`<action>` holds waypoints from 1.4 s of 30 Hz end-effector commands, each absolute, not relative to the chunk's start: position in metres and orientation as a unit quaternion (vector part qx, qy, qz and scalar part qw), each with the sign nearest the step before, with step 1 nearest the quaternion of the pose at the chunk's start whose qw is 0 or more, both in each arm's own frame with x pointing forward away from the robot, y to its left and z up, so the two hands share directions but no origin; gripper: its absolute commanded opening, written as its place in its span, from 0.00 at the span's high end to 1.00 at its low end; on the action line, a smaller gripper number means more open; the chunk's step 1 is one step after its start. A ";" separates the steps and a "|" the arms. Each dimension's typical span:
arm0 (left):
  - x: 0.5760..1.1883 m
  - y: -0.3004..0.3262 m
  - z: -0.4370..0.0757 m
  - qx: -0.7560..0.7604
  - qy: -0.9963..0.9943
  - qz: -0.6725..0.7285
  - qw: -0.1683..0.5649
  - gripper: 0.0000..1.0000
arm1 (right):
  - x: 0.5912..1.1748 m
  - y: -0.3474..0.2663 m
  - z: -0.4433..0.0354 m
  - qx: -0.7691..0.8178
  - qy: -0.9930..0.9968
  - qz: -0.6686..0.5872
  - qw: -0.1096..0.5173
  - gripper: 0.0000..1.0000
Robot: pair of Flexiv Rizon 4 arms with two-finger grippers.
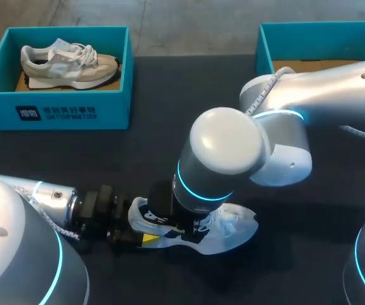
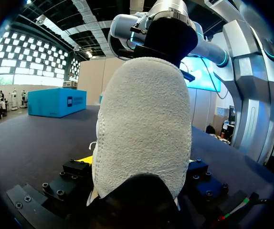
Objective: Take the shoe out of the shoebox, open the shoe tongue, remove and reinsert the insole, then place the shoe into the shoebox
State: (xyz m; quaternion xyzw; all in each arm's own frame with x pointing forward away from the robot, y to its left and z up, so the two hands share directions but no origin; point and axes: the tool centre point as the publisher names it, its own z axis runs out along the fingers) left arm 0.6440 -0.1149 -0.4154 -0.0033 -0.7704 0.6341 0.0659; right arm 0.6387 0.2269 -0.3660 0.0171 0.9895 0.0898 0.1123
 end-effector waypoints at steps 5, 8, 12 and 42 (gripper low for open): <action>0.645 -0.115 -0.416 -0.002 -0.771 0.634 0.065 1.00 | 0.633 0.227 -0.355 0.020 0.989 0.081 0.124 0.79; 0.645 -0.115 -0.416 -0.002 -0.771 0.634 0.065 1.00 | 0.633 0.227 -0.350 0.021 0.989 0.079 0.124 0.78; 0.645 -0.115 -0.416 -0.002 -0.771 0.634 0.065 1.00 | 0.633 0.227 -0.346 0.016 0.990 0.076 0.119 0.74; 0.645 -0.115 -0.416 -0.002 -0.771 0.634 0.065 1.00 | 0.646 0.232 -0.326 0.025 0.992 0.123 0.020 0.71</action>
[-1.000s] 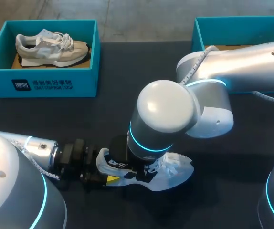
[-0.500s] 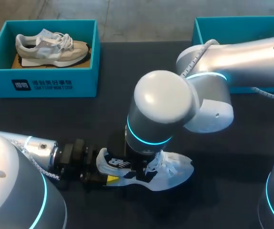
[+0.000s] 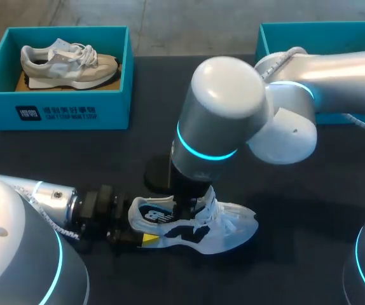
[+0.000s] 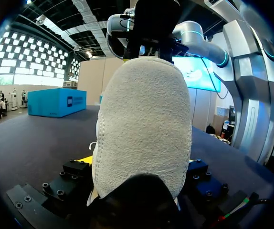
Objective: Take the shoe out of the shoebox, open the shoe tongue, remove and reinsert the insole, then place the shoe into the shoebox
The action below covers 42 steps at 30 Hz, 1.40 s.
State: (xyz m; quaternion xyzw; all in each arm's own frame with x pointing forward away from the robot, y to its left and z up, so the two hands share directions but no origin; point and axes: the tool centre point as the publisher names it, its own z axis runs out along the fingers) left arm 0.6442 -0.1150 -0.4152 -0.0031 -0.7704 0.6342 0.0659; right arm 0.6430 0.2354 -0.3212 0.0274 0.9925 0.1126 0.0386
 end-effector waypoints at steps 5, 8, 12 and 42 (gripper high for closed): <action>0.645 -0.115 -0.416 -0.002 -0.771 0.634 0.065 1.00 | 0.644 0.235 -0.325 0.029 0.991 0.128 0.006 0.70; 0.645 -0.115 -0.416 -0.002 -0.771 0.634 0.065 1.00 | 0.641 0.238 -0.323 0.036 0.991 0.130 0.003 0.70; 0.645 -0.115 -0.416 -0.002 -0.771 0.634 0.065 1.00 | 0.639 0.242 -0.319 0.050 0.989 0.136 -0.005 0.72; 0.645 -0.115 -0.416 -0.002 -0.771 0.634 0.065 1.00 | 0.640 0.266 -0.325 0.084 0.986 0.140 -0.034 0.73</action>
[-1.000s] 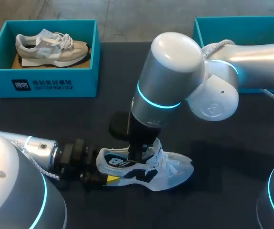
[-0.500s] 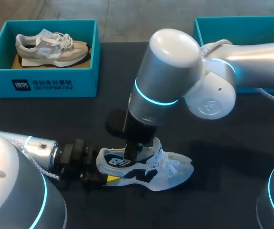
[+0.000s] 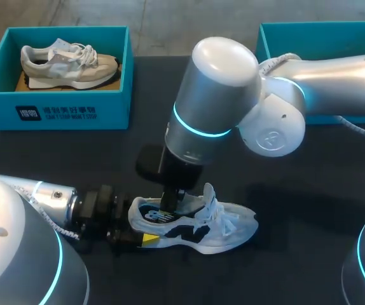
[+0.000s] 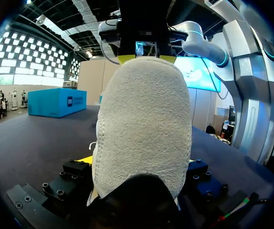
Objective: Take the shoe out of the shoebox, open the shoe tongue, remove and reinsert the insole, then place the shoe into the shoebox
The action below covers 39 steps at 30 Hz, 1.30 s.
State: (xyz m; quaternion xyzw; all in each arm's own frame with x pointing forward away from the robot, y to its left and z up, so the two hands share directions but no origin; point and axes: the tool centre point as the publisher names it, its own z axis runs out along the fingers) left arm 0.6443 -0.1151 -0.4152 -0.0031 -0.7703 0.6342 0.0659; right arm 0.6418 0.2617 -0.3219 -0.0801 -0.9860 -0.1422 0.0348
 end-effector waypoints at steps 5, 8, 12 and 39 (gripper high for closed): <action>0.645 -0.115 -0.416 -0.002 -0.771 0.634 0.065 1.00 | 0.639 0.265 -0.329 -0.091 -0.985 -0.140 0.039 0.73; 0.645 -0.115 -0.416 -0.002 -0.771 0.634 0.065 1.00 | 0.639 0.266 -0.331 -0.093 -0.985 -0.141 0.040 0.72; 0.645 -0.115 -0.416 -0.002 -0.771 0.634 0.065 1.00 | 0.639 0.267 -0.333 -0.095 -0.985 -0.142 0.039 0.71; 0.645 -0.115 -0.416 -0.002 -0.771 0.634 0.065 1.00 | 0.645 0.271 -0.351 -0.113 -0.982 -0.142 0.055 0.62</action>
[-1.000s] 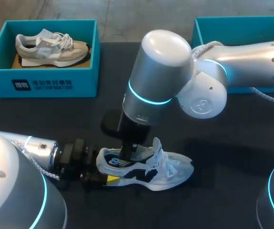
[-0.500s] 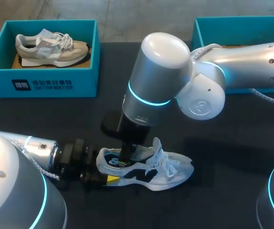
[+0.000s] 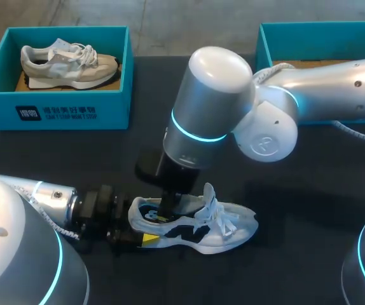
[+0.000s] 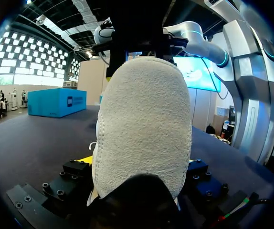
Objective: Take the shoe out of the shoebox, open the shoe tongue, remove and reinsert the insole, then place the shoe into the shoebox
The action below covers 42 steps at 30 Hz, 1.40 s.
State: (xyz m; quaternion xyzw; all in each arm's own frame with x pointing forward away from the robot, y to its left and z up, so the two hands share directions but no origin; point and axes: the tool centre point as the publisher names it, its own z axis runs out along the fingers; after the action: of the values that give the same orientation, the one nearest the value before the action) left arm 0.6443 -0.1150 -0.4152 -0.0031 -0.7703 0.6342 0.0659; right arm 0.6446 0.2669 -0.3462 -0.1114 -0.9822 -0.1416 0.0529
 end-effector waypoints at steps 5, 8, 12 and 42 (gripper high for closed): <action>0.645 -0.115 -0.416 -0.002 -0.771 0.634 0.065 1.00 | 0.644 0.272 -0.354 -0.114 -0.981 -0.144 0.057 0.64; 0.645 -0.115 -0.416 -0.002 -0.771 0.634 0.065 1.00 | 0.644 0.273 -0.356 -0.117 -0.981 -0.145 0.058 0.68; 0.645 -0.115 -0.416 -0.002 -0.771 0.634 0.065 1.00 | 0.644 0.274 -0.357 -0.120 -0.980 -0.144 0.062 0.76; 0.645 -0.115 -0.416 -0.002 -0.771 0.634 0.065 1.00 | 0.649 0.264 -0.337 -0.050 -0.982 -0.173 0.050 1.00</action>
State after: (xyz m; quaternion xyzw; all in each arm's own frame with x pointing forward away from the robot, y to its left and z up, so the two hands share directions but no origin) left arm 0.6450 -0.1145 -0.4149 -0.0029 -0.7705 0.6341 0.0656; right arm 0.6506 0.2743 -0.3381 -0.0517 -0.9844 -0.1610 0.0495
